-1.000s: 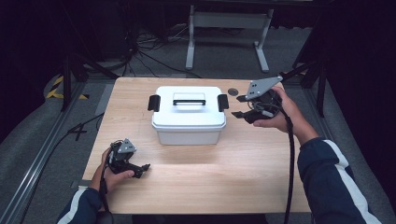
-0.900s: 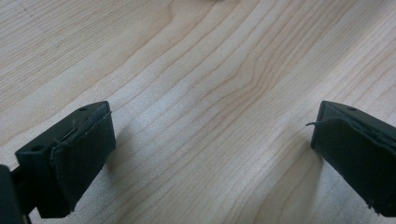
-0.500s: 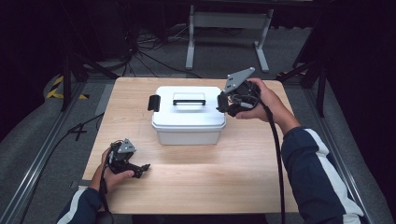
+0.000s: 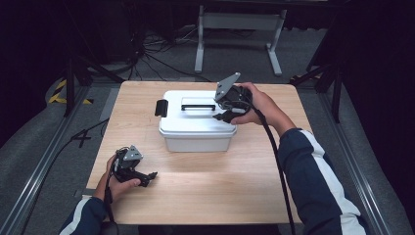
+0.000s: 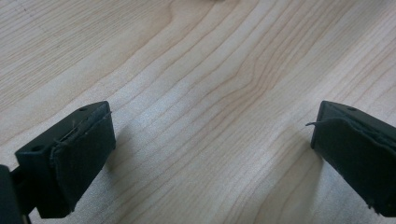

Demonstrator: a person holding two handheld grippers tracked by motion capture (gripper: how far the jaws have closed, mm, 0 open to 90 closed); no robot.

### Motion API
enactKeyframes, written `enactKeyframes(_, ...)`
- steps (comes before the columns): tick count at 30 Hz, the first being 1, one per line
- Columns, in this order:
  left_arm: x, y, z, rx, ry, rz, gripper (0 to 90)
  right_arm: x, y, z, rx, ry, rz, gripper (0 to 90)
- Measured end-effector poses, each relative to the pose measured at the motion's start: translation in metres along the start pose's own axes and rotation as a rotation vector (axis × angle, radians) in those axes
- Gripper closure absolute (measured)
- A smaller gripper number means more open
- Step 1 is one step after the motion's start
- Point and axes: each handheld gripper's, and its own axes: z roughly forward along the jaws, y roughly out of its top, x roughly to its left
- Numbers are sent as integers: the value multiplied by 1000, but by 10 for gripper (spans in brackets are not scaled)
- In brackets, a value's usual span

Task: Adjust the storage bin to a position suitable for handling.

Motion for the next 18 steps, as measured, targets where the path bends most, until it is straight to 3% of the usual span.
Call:
enactKeyframes(10, 0, 0, 0, 0, 0, 0, 2, -3, 13, 15, 30, 6, -1, 467)
enactKeyframes(18, 0, 0, 0, 0, 0, 0, 2, -6, 21, 27, 60, 19, -31, 515)
